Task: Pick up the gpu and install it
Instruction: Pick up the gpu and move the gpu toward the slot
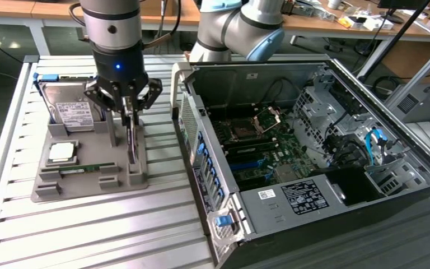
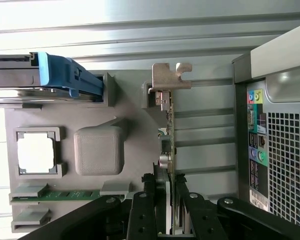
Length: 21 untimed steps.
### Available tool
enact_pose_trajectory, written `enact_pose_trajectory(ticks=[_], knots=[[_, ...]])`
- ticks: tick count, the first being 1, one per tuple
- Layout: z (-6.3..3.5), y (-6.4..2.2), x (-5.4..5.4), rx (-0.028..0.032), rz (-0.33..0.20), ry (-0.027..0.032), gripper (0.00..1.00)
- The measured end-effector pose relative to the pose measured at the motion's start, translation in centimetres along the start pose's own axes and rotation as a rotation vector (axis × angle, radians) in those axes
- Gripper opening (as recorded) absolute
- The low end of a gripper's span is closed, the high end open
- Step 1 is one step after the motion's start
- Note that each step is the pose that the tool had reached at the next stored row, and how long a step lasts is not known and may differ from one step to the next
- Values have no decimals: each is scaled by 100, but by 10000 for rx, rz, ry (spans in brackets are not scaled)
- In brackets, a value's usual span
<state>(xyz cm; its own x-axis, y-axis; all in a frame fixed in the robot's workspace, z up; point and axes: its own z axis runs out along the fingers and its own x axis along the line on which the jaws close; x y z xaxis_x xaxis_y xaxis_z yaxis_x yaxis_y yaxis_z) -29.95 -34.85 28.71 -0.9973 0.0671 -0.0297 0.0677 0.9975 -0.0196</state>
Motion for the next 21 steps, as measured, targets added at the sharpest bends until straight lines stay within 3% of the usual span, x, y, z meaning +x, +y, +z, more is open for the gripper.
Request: enact_pose_trajectory(ticks=[21], knots=[[-196, -4, -6, 1, 0, 2, 27]])
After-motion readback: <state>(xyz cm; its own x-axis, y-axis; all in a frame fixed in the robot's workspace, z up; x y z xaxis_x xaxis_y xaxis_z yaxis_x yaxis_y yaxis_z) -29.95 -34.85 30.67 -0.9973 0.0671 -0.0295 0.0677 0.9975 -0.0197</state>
